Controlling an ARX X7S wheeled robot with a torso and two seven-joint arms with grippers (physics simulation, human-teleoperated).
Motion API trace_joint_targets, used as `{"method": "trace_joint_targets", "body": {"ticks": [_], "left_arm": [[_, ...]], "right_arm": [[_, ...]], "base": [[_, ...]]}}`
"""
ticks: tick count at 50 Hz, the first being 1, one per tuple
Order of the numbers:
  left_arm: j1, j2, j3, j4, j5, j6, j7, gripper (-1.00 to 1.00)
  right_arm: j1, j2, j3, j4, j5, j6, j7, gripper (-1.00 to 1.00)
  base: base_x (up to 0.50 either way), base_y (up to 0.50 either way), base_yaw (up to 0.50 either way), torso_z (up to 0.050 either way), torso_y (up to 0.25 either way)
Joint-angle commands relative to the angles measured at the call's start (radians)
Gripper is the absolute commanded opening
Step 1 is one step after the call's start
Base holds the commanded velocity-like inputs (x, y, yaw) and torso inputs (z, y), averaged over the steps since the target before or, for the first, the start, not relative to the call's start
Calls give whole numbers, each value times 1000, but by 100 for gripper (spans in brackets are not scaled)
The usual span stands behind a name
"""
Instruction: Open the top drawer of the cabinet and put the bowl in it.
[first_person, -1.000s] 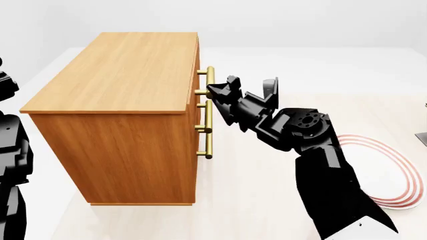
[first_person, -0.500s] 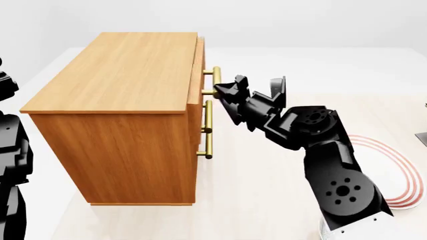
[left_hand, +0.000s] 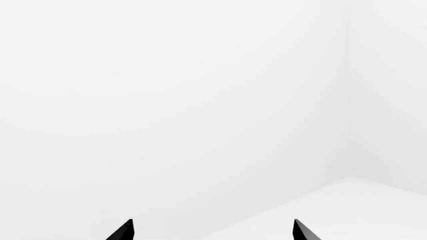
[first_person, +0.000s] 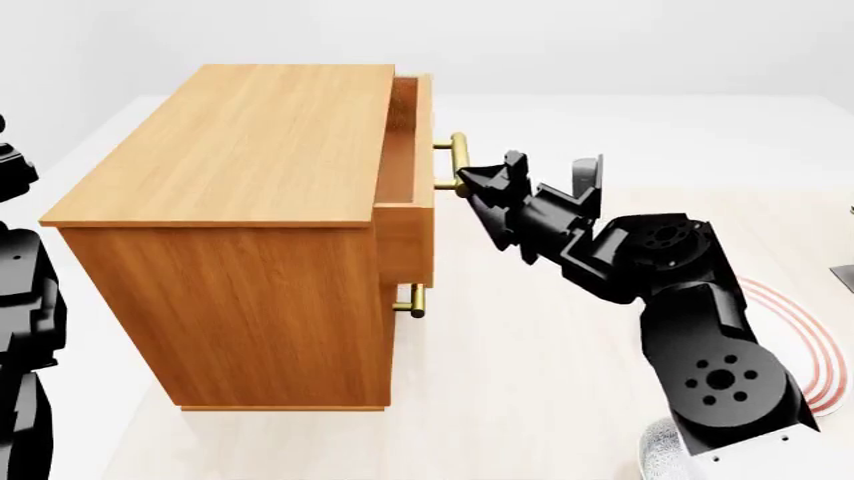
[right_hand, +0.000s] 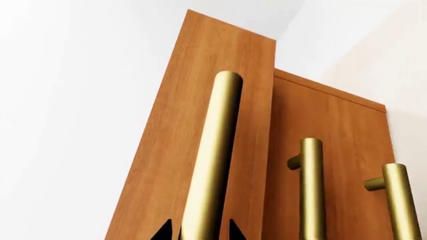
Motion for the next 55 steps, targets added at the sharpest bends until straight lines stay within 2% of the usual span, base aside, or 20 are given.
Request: {"method": "trace_joint_targets", "body": {"ticks": [1, 55], "left_arm": [[0, 0, 0, 0, 0, 0, 0, 100], [0, -1, 2, 0, 0, 0, -2, 100]], "right_arm": [[36, 77, 149, -1, 5, -71, 4, -100], [51, 171, 168, -1, 1, -90, 10, -100]], "base": [[0, 0, 0, 0, 0], [9, 0, 1, 0, 0]]}}
